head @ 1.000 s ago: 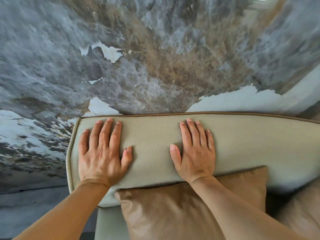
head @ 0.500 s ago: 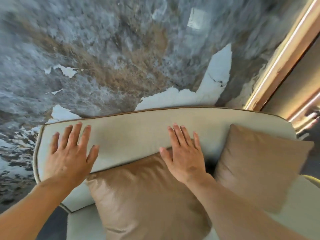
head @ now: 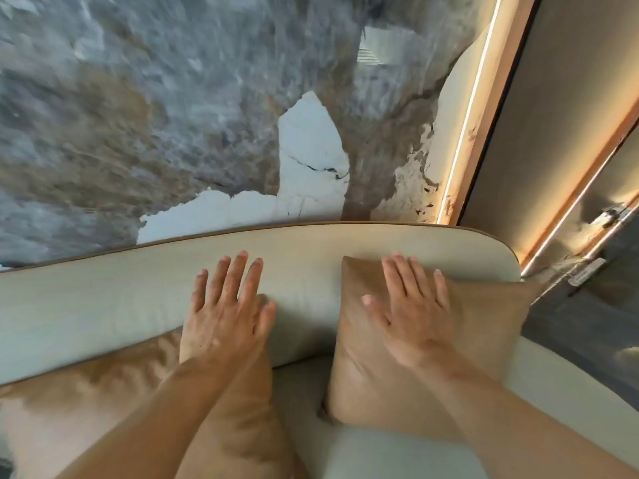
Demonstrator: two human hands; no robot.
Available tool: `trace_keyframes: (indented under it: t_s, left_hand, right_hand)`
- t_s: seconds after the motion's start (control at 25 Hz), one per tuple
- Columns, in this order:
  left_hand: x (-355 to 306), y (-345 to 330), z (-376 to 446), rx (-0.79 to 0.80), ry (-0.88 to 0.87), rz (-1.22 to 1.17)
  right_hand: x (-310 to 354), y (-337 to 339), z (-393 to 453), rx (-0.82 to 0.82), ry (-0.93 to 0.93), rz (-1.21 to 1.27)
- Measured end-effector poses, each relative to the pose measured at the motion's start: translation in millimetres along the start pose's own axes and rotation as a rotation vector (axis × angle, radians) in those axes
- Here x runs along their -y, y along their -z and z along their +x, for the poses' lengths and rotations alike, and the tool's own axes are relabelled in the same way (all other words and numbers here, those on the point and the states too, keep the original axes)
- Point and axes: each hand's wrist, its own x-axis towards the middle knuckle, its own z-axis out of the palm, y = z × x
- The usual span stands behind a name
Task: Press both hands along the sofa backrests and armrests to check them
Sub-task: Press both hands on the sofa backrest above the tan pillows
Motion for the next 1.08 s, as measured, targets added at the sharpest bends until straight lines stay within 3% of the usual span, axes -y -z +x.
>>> trace_keyframes:
  t_s: [0.16, 0.28, 0.76, 1.08]
  left_hand:
    - [-71.1, -42.3, 42.6, -0.013, -0.006, 0.052]
    - [-100.9, -76.0, 69.9, -0.003, -0.018, 0.089]
    - [-118.6, -174.4, 147.2, -0.009, -0.051, 0.135]
    - [-113.2, -184.8, 153.1, -0.08, -0.103, 0.119]
  right_hand:
    - [-87.1, -43.4, 36.3, 0.015, -0.026, 0.005]
    - [-117.4, -80.6, 58.7, 0.039, -0.026, 0.036]
    - [-122.4, -162.6, 101.6, -0.008, 0.008, 0.156]
    - [-123.9, -177.6, 109.3, -0.078, 0.034, 0.124]
